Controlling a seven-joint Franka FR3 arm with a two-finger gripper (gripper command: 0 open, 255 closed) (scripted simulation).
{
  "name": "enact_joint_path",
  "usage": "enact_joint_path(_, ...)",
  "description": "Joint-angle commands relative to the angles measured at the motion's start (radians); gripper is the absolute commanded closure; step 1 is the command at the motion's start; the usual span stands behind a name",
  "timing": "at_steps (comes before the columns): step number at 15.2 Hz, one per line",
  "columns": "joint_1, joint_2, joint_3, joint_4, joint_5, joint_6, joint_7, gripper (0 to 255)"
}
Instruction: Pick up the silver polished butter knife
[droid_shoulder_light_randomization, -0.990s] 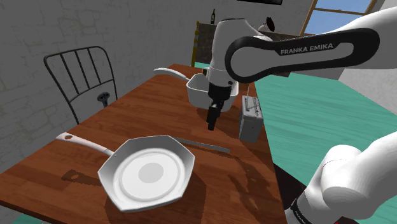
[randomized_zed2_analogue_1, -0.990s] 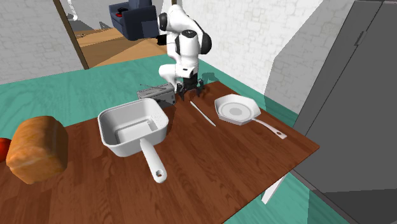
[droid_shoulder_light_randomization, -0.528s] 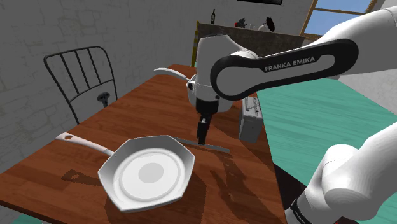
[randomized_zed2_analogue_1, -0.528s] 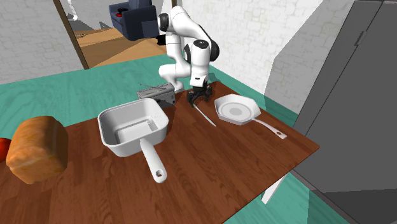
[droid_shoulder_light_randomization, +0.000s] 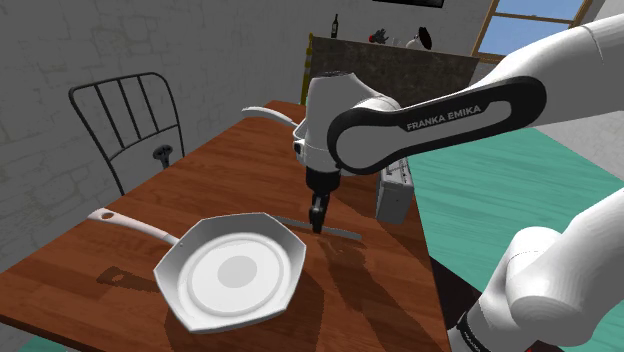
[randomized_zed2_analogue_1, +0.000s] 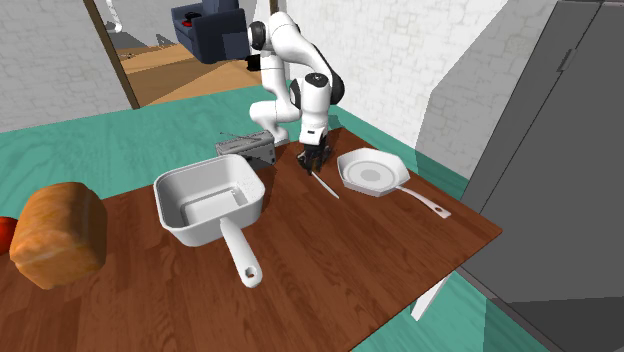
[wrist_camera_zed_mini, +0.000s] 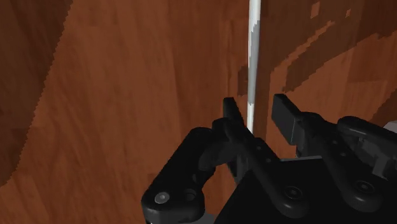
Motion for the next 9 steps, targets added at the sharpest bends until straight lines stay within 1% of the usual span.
enact_joint_path(1, 0.0, 0.001, 0.0, 0.0, 0.0, 0.001, 0.0, 255)
enact_joint_path(8, 0.0, -0.001, -0.001, -0.001, 0.0, 0.001, -0.001, 255)
enact_joint_path(9, 0.0, -0.006, -0.002, 0.008, 0.0, -0.013, -0.002, 255)
